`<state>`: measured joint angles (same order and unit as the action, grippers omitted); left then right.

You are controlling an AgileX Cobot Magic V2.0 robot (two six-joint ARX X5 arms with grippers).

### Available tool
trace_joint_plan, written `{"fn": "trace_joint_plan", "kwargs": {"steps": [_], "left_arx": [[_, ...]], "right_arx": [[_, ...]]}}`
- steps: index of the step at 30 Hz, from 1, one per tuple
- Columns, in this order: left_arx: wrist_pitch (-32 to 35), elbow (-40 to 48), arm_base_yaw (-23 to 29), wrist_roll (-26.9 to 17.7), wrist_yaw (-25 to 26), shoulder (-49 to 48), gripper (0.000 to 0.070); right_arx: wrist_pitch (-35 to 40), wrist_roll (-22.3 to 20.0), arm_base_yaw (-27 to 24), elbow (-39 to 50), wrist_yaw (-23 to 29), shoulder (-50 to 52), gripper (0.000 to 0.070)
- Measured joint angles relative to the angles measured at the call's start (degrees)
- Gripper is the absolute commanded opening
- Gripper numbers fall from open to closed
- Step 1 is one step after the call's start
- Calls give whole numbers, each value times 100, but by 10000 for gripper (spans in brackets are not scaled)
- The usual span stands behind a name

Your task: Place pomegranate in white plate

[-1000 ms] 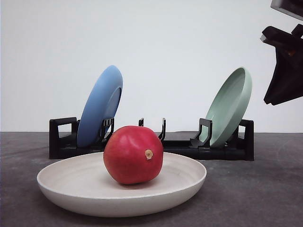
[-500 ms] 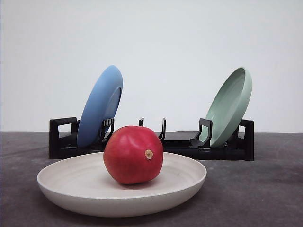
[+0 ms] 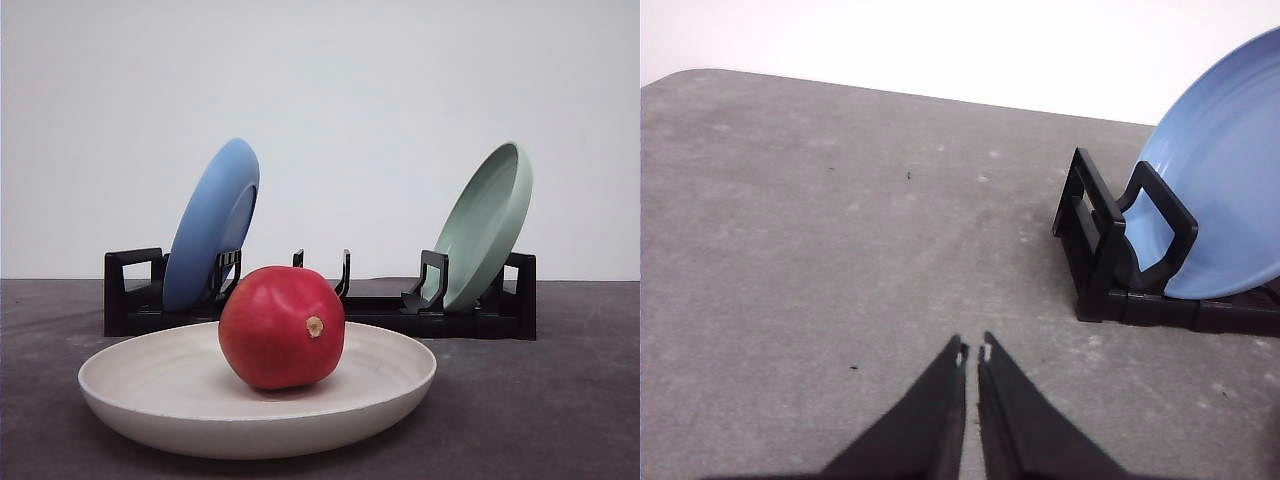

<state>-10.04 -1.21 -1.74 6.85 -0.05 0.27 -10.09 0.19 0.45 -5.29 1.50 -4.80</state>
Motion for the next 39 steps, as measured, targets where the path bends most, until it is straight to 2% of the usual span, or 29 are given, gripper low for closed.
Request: {"fn": "trace_joint_plan", "kwargs": {"steps": [7, 39], "left_arx": [[0, 0, 0, 2, 0, 0, 0], [0, 0, 0, 2, 0, 0, 0]], "right_arx": [[220, 14, -120, 444, -17, 462, 61], [363, 24, -125, 445, -11, 455, 62]]}}
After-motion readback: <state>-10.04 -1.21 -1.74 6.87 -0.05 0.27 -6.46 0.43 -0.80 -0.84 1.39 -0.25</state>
